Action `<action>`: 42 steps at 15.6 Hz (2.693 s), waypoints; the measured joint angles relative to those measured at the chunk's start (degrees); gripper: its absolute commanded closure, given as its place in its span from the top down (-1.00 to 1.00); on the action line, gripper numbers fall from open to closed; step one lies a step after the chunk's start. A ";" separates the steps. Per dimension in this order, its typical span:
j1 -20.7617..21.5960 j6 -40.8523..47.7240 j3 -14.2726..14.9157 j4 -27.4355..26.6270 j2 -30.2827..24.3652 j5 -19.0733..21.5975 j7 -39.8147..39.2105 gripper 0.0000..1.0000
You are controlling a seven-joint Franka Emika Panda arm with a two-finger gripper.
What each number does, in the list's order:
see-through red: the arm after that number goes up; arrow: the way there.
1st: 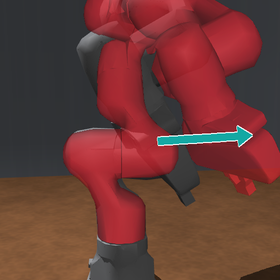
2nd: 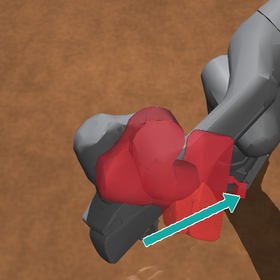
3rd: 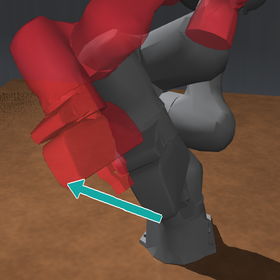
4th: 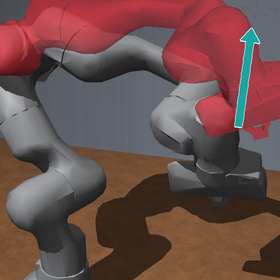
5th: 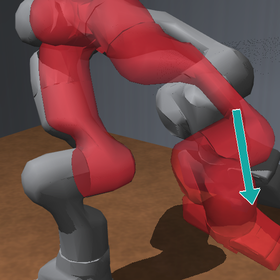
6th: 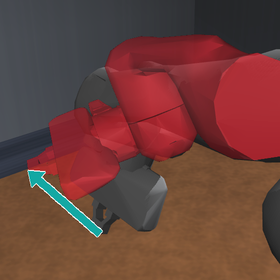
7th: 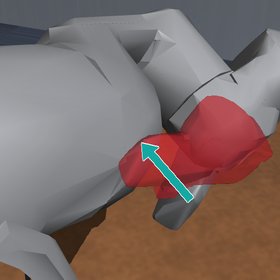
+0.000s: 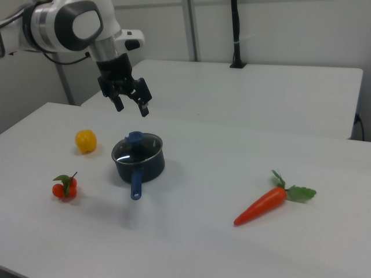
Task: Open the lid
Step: 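Move the gripper down over the blue knob of the glass lid, then lower the open gripper around the blue lid knob and close it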
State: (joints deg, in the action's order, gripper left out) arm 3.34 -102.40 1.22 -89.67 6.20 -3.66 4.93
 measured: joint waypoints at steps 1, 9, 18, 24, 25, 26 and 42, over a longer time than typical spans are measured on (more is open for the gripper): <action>0.91 -1.75 -0.03 -0.08 0.93 0.31 0.00 1.00; 5.27 -13.22 -0.88 -0.62 8.88 2.20 -0.31 1.00; 5.73 -19.40 -1.93 -1.68 14.01 2.20 -0.38 1.00; 5.76 -23.51 -2.09 -4.26 14.15 2.20 -0.38 0.69; 5.78 -23.60 -2.15 -4.28 14.14 2.20 -0.38 0.63; 5.78 -23.66 -2.19 -4.28 14.14 2.20 -0.38 0.63; 5.78 -25.20 -2.26 -4.49 14.99 2.37 1.24 -0.14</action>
State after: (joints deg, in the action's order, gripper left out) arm 9.12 -127.60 -1.04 -94.16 21.18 -1.30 6.18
